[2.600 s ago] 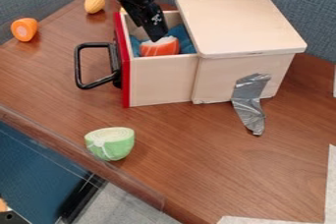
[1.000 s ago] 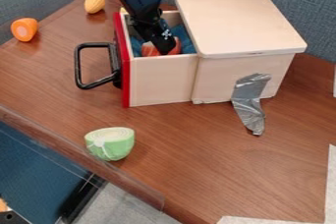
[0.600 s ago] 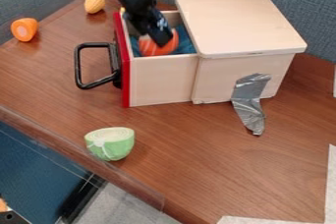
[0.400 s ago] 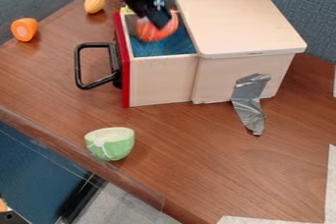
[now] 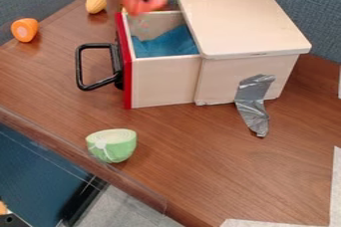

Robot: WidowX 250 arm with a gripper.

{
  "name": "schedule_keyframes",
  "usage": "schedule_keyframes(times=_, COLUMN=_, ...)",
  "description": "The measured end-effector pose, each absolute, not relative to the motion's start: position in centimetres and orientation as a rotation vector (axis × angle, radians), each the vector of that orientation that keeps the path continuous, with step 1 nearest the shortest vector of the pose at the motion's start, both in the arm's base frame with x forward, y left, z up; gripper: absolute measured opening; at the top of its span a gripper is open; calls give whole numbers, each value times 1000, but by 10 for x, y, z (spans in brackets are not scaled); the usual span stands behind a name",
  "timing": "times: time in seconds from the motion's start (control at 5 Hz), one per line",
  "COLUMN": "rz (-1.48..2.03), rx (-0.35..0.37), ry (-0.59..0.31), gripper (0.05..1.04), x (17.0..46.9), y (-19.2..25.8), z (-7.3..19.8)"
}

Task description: Take out the thing in the drawer and place it on the table

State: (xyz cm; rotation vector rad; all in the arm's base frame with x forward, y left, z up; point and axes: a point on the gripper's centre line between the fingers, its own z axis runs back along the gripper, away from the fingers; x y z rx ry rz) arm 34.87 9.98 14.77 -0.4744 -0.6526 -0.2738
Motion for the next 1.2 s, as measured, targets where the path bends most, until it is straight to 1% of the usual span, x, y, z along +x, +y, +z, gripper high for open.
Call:
schedule_keyframes(times=0.2, rz=-187, rx=-390, ry=-675, gripper=576, x=346, y=145, z=147)
schedule_keyframes(times=0.6, rz=-57, rx=-299, ry=-642, gripper=576, x=350, y=211, z=112)
schedule_keyframes(times=0.8, rz=-26, rx=-286, ry=-604, gripper=576, x=354, y=229, z=83)
schedule_keyframes(times=1.0, rz=-22, rx=-254, ry=-573, gripper=576, x=355, y=237, z=63)
schedule_keyframes(times=1.2, rz=-18, rx=-244, ry=-551, gripper=576, x=355, y=239, z=48)
